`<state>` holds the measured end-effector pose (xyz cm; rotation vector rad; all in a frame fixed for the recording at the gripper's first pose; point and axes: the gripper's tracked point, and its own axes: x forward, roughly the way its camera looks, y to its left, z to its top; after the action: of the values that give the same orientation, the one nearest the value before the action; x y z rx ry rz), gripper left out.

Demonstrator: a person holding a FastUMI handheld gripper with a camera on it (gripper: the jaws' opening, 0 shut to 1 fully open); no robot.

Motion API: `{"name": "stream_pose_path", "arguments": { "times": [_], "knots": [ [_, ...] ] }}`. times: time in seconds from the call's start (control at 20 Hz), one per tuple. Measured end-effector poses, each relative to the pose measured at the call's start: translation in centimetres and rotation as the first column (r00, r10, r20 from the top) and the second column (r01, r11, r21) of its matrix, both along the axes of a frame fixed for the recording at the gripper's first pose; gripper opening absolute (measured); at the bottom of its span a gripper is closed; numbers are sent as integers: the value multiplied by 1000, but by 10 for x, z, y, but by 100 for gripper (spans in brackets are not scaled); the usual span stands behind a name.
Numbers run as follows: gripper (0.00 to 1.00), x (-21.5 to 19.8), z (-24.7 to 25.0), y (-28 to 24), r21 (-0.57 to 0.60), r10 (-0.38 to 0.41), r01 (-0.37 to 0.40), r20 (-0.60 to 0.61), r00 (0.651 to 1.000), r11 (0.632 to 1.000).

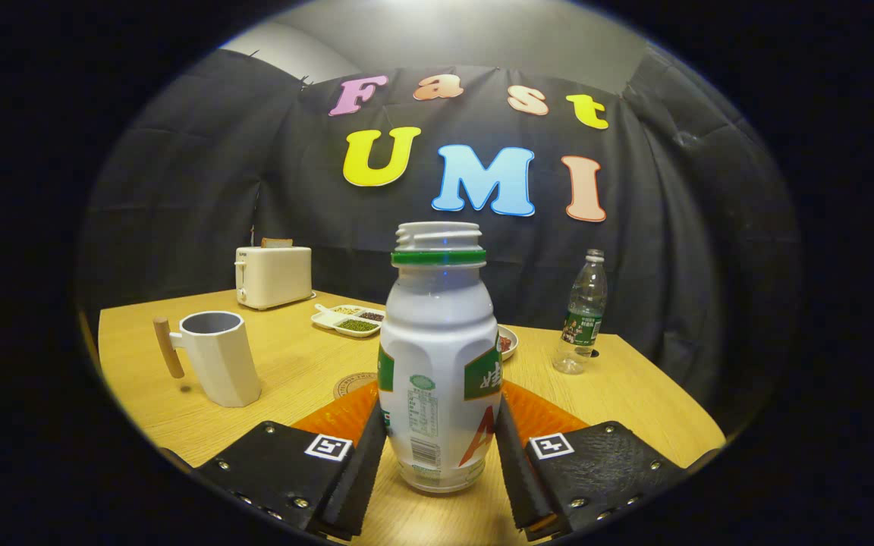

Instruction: Take the bottle from table, then pour the juice into the cup, finally place the bottle on the coaster

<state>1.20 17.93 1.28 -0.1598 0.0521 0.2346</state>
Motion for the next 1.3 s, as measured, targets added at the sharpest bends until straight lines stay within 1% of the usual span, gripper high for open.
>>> {"name": "stream_pose_path", "arguments": {
  "times": [0.1, 0.3, 0.45, 0.7, 0.85, 1.1, 1.3],
  "knots": [
    [71, -1, 9, 9, -42, 12, -12, 7, 1000, 999],
    [71, 1, 6, 33, -124, 55, -56, -17, 998, 991],
    [71, 5, 12, 52, -213, 67, -67, -7, 998, 975],
    [71, 11, 12, 80, -319, 87, -92, -30, 996, 943],
    [71, 16, 8, 90, -399, 85, -91, -33, 996, 913],
    [71, 22, 0, 96, -547, 72, -79, -34, 997, 833],
    [71, 21, 1, 104, -625, 80, -74, -19, 997, 777]
  ]
}}
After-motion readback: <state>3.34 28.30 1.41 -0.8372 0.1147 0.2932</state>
